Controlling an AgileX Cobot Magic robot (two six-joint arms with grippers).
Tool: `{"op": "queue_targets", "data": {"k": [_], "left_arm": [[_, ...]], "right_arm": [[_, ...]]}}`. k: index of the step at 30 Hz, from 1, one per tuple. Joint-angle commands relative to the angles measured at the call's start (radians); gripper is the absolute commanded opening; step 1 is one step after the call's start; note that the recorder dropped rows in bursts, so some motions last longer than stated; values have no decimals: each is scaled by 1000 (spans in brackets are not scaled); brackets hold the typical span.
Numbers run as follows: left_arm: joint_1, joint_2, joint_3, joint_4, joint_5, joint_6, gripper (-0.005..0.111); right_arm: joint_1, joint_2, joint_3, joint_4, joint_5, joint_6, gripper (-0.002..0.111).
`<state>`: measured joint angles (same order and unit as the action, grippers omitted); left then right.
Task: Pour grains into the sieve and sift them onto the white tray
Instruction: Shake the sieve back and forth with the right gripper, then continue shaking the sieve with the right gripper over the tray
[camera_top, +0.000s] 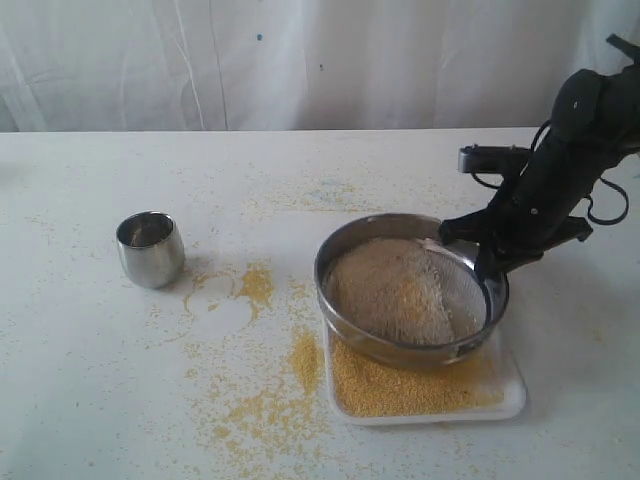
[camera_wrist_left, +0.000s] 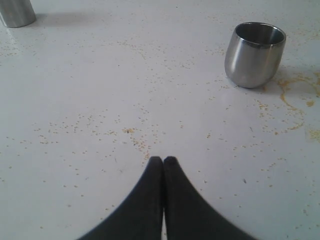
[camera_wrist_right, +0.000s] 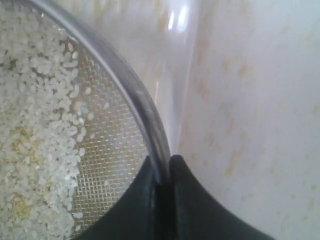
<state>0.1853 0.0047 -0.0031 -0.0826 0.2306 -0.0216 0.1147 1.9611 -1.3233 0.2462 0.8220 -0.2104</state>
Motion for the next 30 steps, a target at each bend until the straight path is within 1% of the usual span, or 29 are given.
{"op": "queue_targets", "data": {"k": [1,2,3,5,6,7,9,11,12,13,15,17,18,20,21,22,23,24,26,27,28,29,30], "left_arm": [[1,-5,3,-5,0,0,0],[1,-5,3,-5,0,0,0],[1,-5,3,-5,0,0,0],[1,-5,3,-5,0,0,0],[1,-5,3,-5,0,0,0],[1,-5,3,-5,0,0,0],[1,-5,3,-5,0,0,0],[1,-5,3,-5,0,0,0],[1,-5,3,-5,0,0,0],[1,-5,3,-5,0,0,0],[1,-5,3,-5,0,0,0],[1,-5,3,-5,0,0,0],[1,-5,3,-5,0,0,0],[1,-5,3,-5,0,0,0],[1,-5,3,-5,0,0,0],[1,-5,3,-5,0,0,0],[1,-5,3,-5,0,0,0],[1,-5,3,-5,0,0,0],[1,-5,3,-5,0,0,0],[1,-5,3,-5,0,0,0],[1,-5,3,-5,0,0,0],[1,-5,3,-5,0,0,0],[1,-5,3,-5,0,0,0]], "right_arm": [[-9,-37,-7,23,182,99,0],[-6,-41,8,22,233,77,0],[-6,-43,13,23,222,43,0],[-6,-43,18,7,59,-37,0],[-6,-41,18,-8,-3,-32,0],[-8,-41,18,-13,-27,2,0],[-8,-52,18,-13,70,55,0],[-6,-62,42,-15,225,55,0],[-6,-64,52,-15,238,53,0],[-6,-64,54,-18,192,32,0],[-6,-59,54,-17,-6,7,0],[-6,-58,54,-8,-134,73,0],[-6,-60,47,7,-89,139,0],[-4,-64,59,16,87,143,0],[5,-63,101,3,127,52,0],[5,-55,109,3,-27,-28,0],[5,-53,109,3,-95,-28,0],[5,-58,109,5,-98,14,0],[7,-79,127,19,18,82,0],[12,-86,132,24,-12,65,0],[12,-89,132,22,-145,33,0],[12,-89,132,24,-212,31,0],[12,-90,124,38,-178,80,0]]}}
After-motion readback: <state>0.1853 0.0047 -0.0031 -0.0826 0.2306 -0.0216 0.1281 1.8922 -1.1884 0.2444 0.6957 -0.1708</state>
